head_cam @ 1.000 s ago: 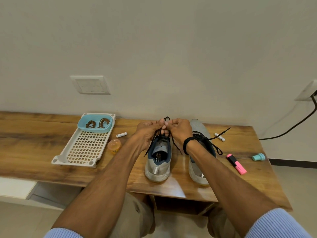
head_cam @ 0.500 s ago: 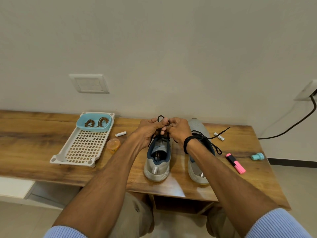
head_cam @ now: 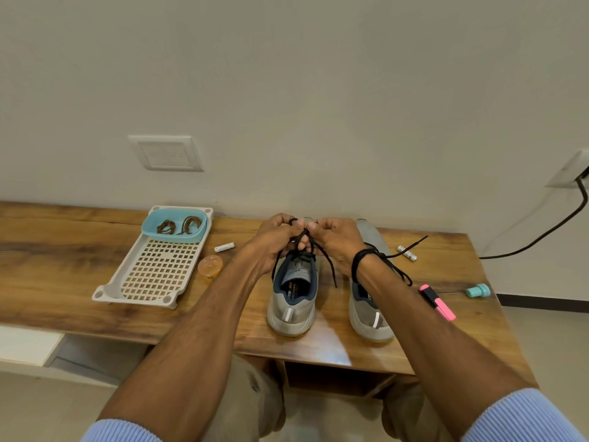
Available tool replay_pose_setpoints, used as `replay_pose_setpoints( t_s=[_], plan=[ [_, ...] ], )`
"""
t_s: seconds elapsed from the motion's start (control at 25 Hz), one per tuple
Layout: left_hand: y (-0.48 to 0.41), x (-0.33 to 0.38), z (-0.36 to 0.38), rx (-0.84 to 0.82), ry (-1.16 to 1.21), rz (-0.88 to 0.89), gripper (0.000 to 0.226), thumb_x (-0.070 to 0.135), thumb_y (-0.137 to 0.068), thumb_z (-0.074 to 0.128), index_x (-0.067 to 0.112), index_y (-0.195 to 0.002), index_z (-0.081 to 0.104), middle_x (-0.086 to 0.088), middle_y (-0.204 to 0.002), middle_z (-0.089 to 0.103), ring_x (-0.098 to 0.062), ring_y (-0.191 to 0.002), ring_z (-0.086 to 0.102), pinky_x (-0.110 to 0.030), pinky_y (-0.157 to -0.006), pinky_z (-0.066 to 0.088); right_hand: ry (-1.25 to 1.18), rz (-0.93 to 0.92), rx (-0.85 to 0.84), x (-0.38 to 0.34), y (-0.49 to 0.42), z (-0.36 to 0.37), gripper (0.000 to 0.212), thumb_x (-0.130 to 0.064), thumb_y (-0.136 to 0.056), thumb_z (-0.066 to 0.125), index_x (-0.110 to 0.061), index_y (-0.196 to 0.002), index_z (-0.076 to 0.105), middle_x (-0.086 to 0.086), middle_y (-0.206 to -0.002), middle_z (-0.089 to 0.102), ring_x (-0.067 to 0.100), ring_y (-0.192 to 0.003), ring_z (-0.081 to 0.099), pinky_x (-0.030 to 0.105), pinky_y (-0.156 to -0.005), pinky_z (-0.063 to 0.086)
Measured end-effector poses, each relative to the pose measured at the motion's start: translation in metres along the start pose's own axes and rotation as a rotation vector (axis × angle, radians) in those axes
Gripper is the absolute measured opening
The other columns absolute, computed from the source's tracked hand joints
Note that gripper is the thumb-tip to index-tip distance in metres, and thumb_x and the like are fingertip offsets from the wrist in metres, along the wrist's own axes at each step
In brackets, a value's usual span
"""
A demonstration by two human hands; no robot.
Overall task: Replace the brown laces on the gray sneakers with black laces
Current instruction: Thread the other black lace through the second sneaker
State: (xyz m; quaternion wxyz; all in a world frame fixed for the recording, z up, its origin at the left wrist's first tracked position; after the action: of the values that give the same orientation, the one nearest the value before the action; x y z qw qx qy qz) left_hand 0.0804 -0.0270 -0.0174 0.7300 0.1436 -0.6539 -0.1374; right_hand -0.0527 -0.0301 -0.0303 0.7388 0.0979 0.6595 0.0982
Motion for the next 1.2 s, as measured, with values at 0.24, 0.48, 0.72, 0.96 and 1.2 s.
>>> replay_pose_setpoints(
  t_s=[0.24,0.48,0.72,0.96,1.2],
  plan=[
    [-0.001,0.007,-0.005,-0.054,-0.392,0.232,0.013,0.012,-0.092,0.064,0.014,-0.087,0.052,-0.011,-0.078,0.069,-0.018,-0.066,0.064,-0.029,-0.063,0.053,0.024,0.083,0.147,0.011,-0.012,0.001,0.018,-0.021,-0.094,0.065,-0.006,-0.085,0.065,0.021,-0.084,0.071,0.029,-0.07,0.07,0.044,-0.071,0.061],
    [-0.002,0.009,-0.008,-0.025,-0.803,0.476,0.024,0.007,-0.078,0.074,0.018,-0.086,0.054,0.001,-0.086,0.065,-0.024,-0.083,0.067,-0.038,-0.071,0.057,0.496,-0.144,0.272,0.0,-0.004,0.0,0.022,-0.035,-0.084,0.075,-0.016,-0.09,0.066,-0.001,-0.09,0.069,0.015,-0.082,0.066,0.03,-0.07,0.056],
    [-0.005,0.011,-0.012,0.023,-0.845,0.461,0.028,0.015,-0.085,0.073,0.018,-0.113,0.069,0.002,-0.09,0.066,-0.017,-0.089,0.063,-0.027,-0.075,0.051,0.603,-0.095,-0.14,-0.004,-0.002,0.001,0.011,-0.012,-0.085,0.071,-0.012,-0.096,0.074,0.008,-0.095,0.074,0.021,-0.095,0.07,0.038,-0.09,0.056],
    [-0.012,0.0,-0.01,-0.026,-0.68,0.308,0.012,0.016,-0.095,0.062,0.011,-0.093,0.074,-0.006,-0.074,0.072,-0.015,-0.071,0.065,-0.044,-0.084,0.057,0.73,-0.018,-0.193,0.0,-0.004,-0.005,0.011,-0.006,-0.087,0.064,-0.01,-0.078,0.064,0.009,-0.079,0.061,0.022,-0.081,0.057,0.034,-0.072,0.046],
    [-0.016,-0.006,-0.006,0.017,-0.597,0.218,0.018,0.021,-0.095,0.063,0.007,-0.096,0.074,-0.01,-0.082,0.075,-0.018,-0.082,0.07,-0.039,-0.087,0.057,0.902,-0.17,-0.026,0.002,-0.006,-0.003,0.039,-0.044,-0.071,0.083,-0.013,-0.086,0.064,0.003,-0.092,0.064,0.018,-0.083,0.059,0.033,-0.072,0.05]
  ],
)
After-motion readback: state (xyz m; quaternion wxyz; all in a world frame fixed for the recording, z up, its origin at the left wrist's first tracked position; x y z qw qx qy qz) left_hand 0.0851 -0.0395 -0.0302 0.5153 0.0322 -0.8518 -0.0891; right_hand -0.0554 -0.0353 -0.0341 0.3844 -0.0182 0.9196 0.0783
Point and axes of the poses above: each hand's wrist, its own y-axis away from the middle knuckle, its own z-axis out of the palm, x = y × z, the point moved 3 cm from there along -y, towards the middle knuckle
